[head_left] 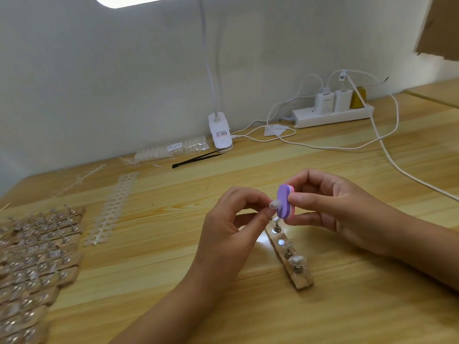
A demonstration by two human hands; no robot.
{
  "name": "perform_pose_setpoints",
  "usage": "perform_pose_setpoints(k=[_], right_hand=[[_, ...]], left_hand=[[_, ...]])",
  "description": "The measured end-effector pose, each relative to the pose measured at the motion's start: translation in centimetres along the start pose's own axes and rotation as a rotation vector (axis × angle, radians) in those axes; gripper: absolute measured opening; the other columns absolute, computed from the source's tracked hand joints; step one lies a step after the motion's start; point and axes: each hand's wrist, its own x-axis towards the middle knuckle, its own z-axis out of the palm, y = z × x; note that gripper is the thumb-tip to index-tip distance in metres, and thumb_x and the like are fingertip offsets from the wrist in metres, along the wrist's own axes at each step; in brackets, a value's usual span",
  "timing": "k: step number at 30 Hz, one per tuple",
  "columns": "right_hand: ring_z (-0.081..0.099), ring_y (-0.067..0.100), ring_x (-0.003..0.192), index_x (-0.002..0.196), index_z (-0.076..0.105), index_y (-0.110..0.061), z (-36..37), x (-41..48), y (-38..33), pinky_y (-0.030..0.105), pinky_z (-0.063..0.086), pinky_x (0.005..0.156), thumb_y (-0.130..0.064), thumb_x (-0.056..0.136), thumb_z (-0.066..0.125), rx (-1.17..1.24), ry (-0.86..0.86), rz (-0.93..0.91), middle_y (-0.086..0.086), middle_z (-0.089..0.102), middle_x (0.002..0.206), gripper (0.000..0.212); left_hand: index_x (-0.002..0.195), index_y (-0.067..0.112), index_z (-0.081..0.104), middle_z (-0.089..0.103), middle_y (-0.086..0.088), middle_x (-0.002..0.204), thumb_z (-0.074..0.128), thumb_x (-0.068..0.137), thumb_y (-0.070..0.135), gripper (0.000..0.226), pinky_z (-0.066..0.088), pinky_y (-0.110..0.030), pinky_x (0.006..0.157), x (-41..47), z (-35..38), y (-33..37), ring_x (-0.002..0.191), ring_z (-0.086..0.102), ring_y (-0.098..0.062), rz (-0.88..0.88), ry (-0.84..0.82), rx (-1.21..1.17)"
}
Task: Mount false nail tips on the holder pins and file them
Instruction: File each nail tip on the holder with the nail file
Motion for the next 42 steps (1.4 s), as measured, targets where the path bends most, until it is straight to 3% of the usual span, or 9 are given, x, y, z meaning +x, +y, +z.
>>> perform_pose_setpoints(k=[3, 7, 11, 15, 19, 23, 27, 39, 42], right_hand=[[0.072, 0.019, 0.09, 0.093, 0.072, -0.021, 0.0, -0.1, 0.0, 0.026, 0.058, 0.076, -0.023, 0.079, 0.079, -0.024, -0.048, 0.018, 0.009, 0.073, 0.097, 0.016], [0.072, 0.019, 0.089, 0.092, 0.073, -0.021, -0.2, 0.0, 0.0, 0.026, 0.058, 0.074, -0.023, 0.073, 0.076, -0.003, 0.008, -0.01, 0.008, 0.073, 0.095, 0.019], [0.071, 0.018, 0.091, 0.097, 0.071, -0.02, -0.4, -0.2, -0.2, 0.025, 0.057, 0.077, -0.022, 0.081, 0.077, -0.069, -0.082, 0.025, 0.007, 0.073, 0.098, 0.017], [0.071, 0.019, 0.091, 0.099, 0.071, -0.02, -0.6, 0.0, -0.1, 0.026, 0.057, 0.078, -0.021, 0.08, 0.075, -0.078, -0.005, -0.026, 0.006, 0.072, 0.097, 0.019], [0.071, 0.012, 0.084, 0.099, 0.072, -0.022, -0.7, -0.2, -0.5, 0.025, 0.056, 0.076, -0.025, 0.081, 0.077, -0.133, -0.086, 0.004, 0.003, 0.073, 0.096, 0.02], [0.07, 0.012, 0.083, 0.099, 0.072, -0.022, -0.7, 0.0, -0.2, 0.023, 0.056, 0.074, -0.025, 0.08, 0.073, -0.129, -0.014, -0.024, 0.003, 0.073, 0.093, 0.019], [0.069, 0.011, 0.081, 0.1, 0.072, -0.022, -0.9, -0.1, -0.4, 0.024, 0.055, 0.075, -0.031, 0.079, 0.076, -0.182, -0.077, 0.029, 0.001, 0.072, 0.094, 0.024], [0.068, 0.011, 0.081, 0.1, 0.075, -0.023, -1.0, 0.1, -0.6, 0.02, 0.054, 0.073, -0.029, 0.079, 0.073, -0.207, -0.02, 0.019, 0.003, 0.073, 0.095, 0.022], [0.068, 0.009, 0.078, 0.099, 0.075, -0.024, -1.0, 0.0, -0.6, 0.021, 0.054, 0.075, -0.03, 0.078, 0.077, -0.182, -0.047, 0.027, 0.0, 0.073, 0.092, 0.022]], left_hand=[[0.091, 0.017, 0.068, 0.064, 0.005, 0.093, 0.069, 0.087, 0.013, 0.006, 0.055, -0.023, 0.076, 0.0, 0.0, 0.0, 0.092, 0.066, -0.015, 0.012, 0.005, 0.025], [0.091, 0.016, 0.068, 0.064, 0.006, 0.092, 0.07, 0.088, 0.014, 0.003, 0.054, -0.023, 0.075, 0.0, 0.0, 0.0, 0.09, 0.065, -0.018, 0.044, -0.014, 0.058], [0.091, 0.018, 0.068, 0.064, 0.006, 0.092, 0.07, 0.088, 0.014, 0.004, 0.054, -0.022, 0.074, 0.1, 0.0, 0.0, 0.09, 0.065, -0.016, 0.049, -0.008, 0.078], [0.09, 0.017, 0.069, 0.065, 0.007, 0.091, 0.07, 0.088, 0.016, 0.002, 0.055, -0.021, 0.074, 0.0, 0.0, 0.1, 0.09, 0.066, -0.016, 0.061, -0.015, 0.095], [0.09, 0.014, 0.069, 0.065, 0.007, 0.091, 0.071, 0.087, 0.01, 0.005, 0.055, -0.02, 0.074, -0.1, 0.0, 0.1, 0.09, 0.066, -0.015, 0.049, -0.001, 0.127], [0.09, 0.015, 0.07, 0.065, 0.01, 0.09, 0.069, 0.087, 0.02, 0.006, 0.053, -0.016, 0.073, 0.0, 0.1, 0.4, 0.09, 0.066, -0.012, 0.08, -0.018, 0.158], [0.089, 0.015, 0.07, 0.065, 0.01, 0.089, 0.072, 0.086, 0.009, 0.006, 0.055, -0.019, 0.073, 0.0, 0.0, 0.1, 0.09, 0.066, -0.012, 0.051, -0.003, 0.16], [0.091, 0.009, 0.07, 0.065, 0.007, 0.09, 0.071, 0.087, 0.006, 0.004, 0.053, -0.016, 0.075, -0.3, 0.3, 0.5, 0.089, 0.066, -0.013, 0.134, -0.052, 0.221], [0.09, 0.012, 0.07, 0.065, 0.009, 0.089, 0.071, 0.087, 0.007, 0.006, 0.054, -0.017, 0.074, -0.2, 0.1, 0.3, 0.09, 0.066, -0.013, 0.071, -0.004, 0.201]])
